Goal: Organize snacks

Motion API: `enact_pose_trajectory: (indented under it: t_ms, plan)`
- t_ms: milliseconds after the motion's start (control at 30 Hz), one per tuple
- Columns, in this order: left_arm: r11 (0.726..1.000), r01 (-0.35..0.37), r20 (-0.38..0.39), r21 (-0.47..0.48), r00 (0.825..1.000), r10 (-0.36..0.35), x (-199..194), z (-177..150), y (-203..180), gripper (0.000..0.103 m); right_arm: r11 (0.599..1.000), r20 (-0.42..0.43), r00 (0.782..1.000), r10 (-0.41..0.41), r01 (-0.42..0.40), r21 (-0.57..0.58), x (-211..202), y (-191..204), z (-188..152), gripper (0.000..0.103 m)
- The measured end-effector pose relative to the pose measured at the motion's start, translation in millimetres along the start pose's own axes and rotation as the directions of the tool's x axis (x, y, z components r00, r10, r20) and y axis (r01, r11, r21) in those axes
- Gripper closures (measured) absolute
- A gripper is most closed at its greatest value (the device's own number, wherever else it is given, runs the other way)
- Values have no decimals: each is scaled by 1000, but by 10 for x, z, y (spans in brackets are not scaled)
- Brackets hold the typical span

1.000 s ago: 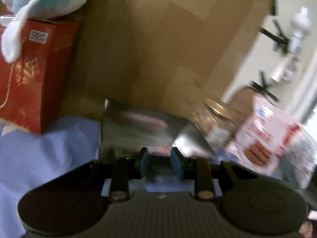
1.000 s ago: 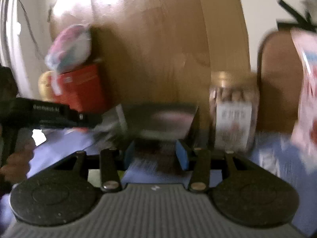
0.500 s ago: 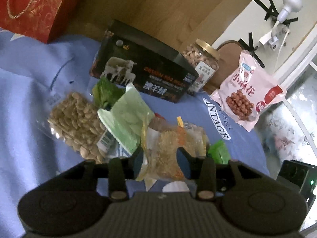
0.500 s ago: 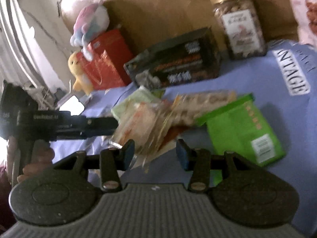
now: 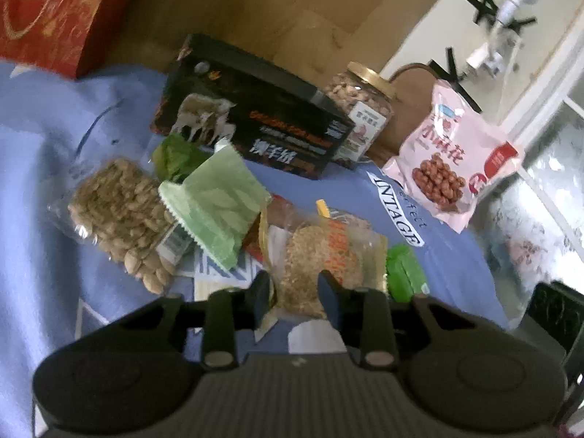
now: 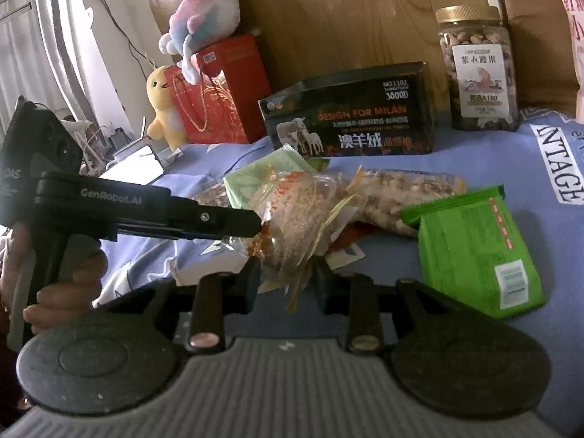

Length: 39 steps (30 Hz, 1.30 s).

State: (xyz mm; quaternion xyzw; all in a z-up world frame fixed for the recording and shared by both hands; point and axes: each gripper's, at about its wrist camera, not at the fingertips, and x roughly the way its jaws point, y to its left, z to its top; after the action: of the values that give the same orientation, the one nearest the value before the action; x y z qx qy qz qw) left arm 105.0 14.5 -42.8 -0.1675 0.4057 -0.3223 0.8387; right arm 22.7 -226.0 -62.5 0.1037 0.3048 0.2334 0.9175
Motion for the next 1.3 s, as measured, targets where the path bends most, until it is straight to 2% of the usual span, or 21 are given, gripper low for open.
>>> enact_pose_trajectory:
  t_ms: [133, 233, 300, 400, 533, 600, 767, 967, 1067, 1133, 1200, 1300]
  plan:
    - [999, 25, -13, -30, 1000, -26, 24, -6, 64, 62, 1000, 1, 1000, 5, -5, 6, -5, -17, -2, 68]
    - [1000, 24, -7, -18, 1000, -25, 25, -30, 40, 66, 1000, -1, 1000, 8, -8, 11, -2, -25, -2, 67]
    - [999, 32, -7, -10, 999, -32, 8, -37, 9, 73, 1000, 3, 1000, -2, 2, 9, -5, -11, -6, 68]
    - [999, 41, -13, -8, 999, -41, -46, -4, -38, 75, 1000, 41, 999, -3, 3, -6, -70, 16, -15, 71]
    - [998, 58, 19, 29, 998, -59, -168, 208, -141, 75, 999, 76, 997, 23, -25, 27, -144, -9, 163, 72]
    - [997, 63, 65, 50, 996, -66, -238, 419, -196, 75, 1000, 106, 994, 26, -24, -17, -163, 33, 369, 72]
    - [996, -9, 163, 88, 987, -5, -129, 1032, -235, 74, 993, 171, 985, -8, 27, -114, 107, 95, 948, 72]
    - [994, -107, 162, 36, 982, 100, 373, 1636, 7, 74, 996, 137, 990, -43, 53, -74, 820, -210, 1496, 72]
    - [987, -158, 139, 31, 978, 152, 610, 1718, 92, 73, 995, 81, 994, -78, 83, -54, 1134, -343, 1616, 68]
    - [984, -174, 135, 34, 976, 168, 663, 1698, 116, 73, 989, 72, 988, -136, 141, -56, 1221, -375, 1620, 65]
    - [988, -146, 161, 43, 977, 138, 571, 1643, 117, 73, 984, 112, 981, -160, 167, -54, 1145, -392, 1585, 65]
    - [992, -112, 203, 61, 974, 98, 274, 1520, 139, 73, 989, 174, 975, -135, 144, -42, 873, -361, 1502, 65]
